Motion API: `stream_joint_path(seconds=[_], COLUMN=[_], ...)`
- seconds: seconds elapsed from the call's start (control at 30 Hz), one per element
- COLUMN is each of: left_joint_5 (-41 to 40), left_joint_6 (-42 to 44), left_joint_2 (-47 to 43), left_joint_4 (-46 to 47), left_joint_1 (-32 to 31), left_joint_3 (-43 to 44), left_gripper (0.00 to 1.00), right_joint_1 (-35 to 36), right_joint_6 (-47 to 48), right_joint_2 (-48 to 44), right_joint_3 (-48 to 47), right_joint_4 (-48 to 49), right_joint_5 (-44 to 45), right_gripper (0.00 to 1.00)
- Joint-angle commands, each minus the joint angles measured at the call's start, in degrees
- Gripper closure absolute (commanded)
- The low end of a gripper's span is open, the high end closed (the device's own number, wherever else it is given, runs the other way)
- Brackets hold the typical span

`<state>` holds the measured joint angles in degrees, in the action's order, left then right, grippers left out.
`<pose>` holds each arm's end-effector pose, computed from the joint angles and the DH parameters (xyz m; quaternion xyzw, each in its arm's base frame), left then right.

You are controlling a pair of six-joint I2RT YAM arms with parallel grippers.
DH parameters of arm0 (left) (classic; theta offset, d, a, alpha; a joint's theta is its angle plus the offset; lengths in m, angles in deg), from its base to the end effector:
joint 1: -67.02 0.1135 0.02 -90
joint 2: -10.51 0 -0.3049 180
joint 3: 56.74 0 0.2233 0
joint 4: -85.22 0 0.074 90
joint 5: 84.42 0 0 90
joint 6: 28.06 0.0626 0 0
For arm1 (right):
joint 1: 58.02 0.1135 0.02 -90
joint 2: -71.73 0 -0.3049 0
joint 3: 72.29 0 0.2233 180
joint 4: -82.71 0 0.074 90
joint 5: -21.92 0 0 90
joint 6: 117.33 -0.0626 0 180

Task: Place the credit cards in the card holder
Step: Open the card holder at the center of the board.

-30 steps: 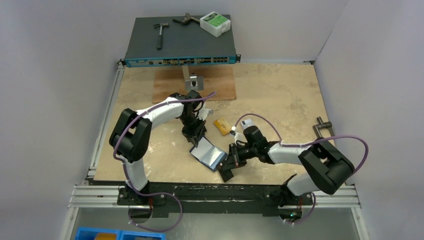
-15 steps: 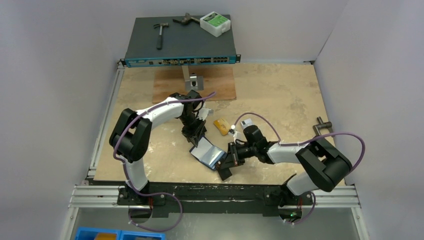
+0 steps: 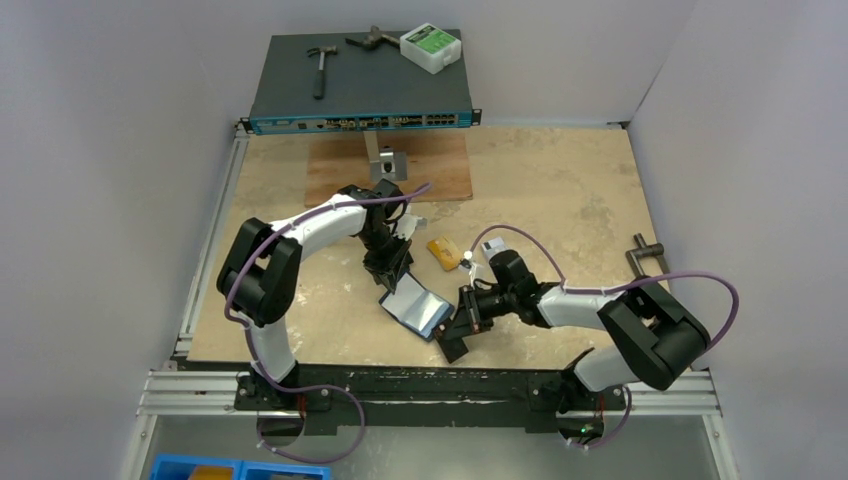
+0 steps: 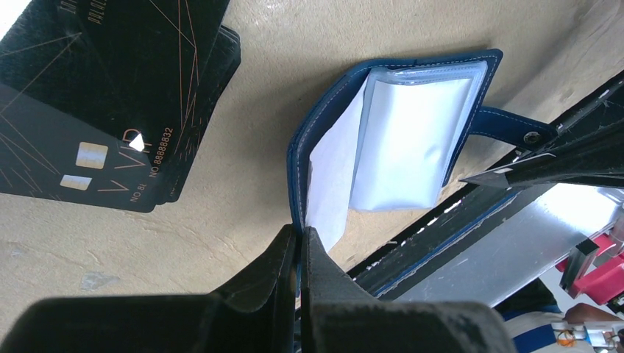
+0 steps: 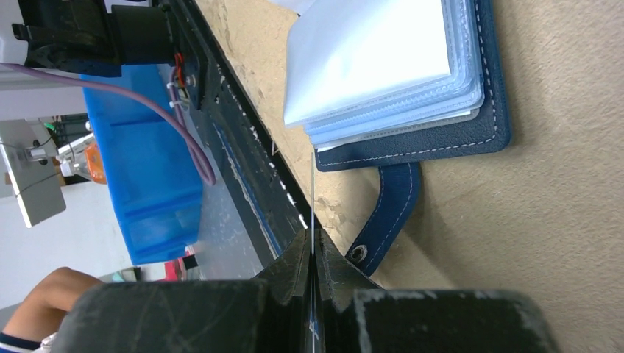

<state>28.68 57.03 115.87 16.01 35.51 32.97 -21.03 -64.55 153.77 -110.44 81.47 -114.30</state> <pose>0.2664 -0.1921 0.2162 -0.2339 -0.9504 0.2037 0.0208 0.1497 0.1694 0.1775 -0.1481 0.8504 0.5011 0.0611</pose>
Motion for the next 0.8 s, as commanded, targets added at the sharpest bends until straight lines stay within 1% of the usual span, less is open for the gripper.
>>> stream_joint_path(seconds=[0.0,0.47,0.67,0.77], left_joint_5=[-0.2,0.0,0.3,2.2], left_joint_6=[0.9,0.9,0.9,0.9], left_joint_2=[-2.6,-2.3,-2.6,-2.8], left_joint_4=[0.7,0.6,0.7,0.8], left_joint_1=[0.3,0.2,0.3,0.3], left_joint_3=[-0.2,0.1,0.1,0.3], left_gripper=[1.00,1.00,1.00,1.00], right_joint_1=[-0.4,-0.4,-0.4,-0.4], right_joint_6=[1.8,-2.3,-4.5,-5.5], right_joint_2=[-1.1,5.5,8.3,9.2], right_joint_3=[-1.8,-1.9,-2.6,-3.7], right_joint_4=[-0.7,9.0,12.4,13.8], right_joint_5=[-1.7,-2.4,-0.7,0.6], right_gripper=[1.00,1.00,1.00,1.00])
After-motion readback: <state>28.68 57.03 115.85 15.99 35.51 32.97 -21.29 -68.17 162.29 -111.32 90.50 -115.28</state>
